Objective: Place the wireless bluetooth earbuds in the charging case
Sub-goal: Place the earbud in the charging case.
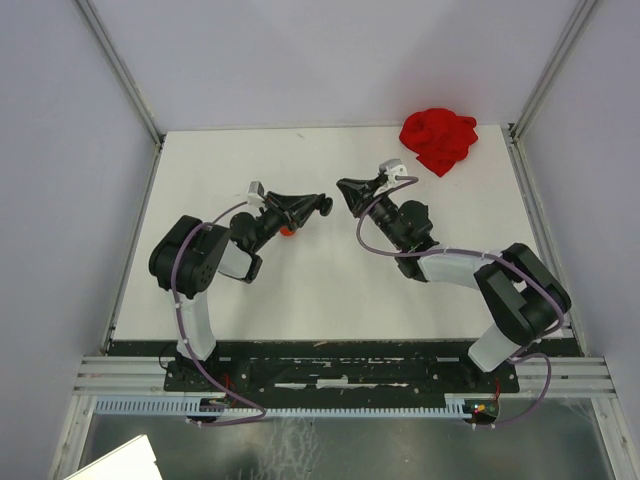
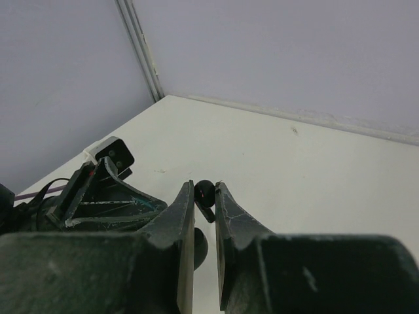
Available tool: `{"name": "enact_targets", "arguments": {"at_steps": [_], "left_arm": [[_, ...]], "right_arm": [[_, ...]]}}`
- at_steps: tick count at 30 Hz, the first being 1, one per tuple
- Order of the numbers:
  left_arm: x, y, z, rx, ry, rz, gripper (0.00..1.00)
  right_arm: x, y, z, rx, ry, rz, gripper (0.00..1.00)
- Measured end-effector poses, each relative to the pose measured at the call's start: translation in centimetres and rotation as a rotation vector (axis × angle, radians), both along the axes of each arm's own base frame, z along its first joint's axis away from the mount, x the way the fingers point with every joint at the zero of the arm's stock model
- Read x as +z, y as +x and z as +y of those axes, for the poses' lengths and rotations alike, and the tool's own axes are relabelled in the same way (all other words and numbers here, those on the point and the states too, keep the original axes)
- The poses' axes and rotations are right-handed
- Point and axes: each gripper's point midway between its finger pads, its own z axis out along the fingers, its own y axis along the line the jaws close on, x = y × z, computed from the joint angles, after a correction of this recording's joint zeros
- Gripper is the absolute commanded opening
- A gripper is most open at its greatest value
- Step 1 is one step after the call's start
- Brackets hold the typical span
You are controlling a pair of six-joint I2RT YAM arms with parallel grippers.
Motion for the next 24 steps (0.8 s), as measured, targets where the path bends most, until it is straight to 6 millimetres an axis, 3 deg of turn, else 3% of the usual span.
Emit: {"name": "enact_targets", "arguments": {"at_steps": [7,24], "left_arm": [[0.7,-0.1,0.0,-0.009,-0.035,0.005,0.03],[0.8,-0.2,-0.5,-0.04,-0.042,0.003,0.03]], "right_arm": [[-1.3,-0.1,0.8,0.05,0.036,-0.022,0.01],[-2.2,-1.0,2.0,0.138,0.081,-0.032,0.01]]}}
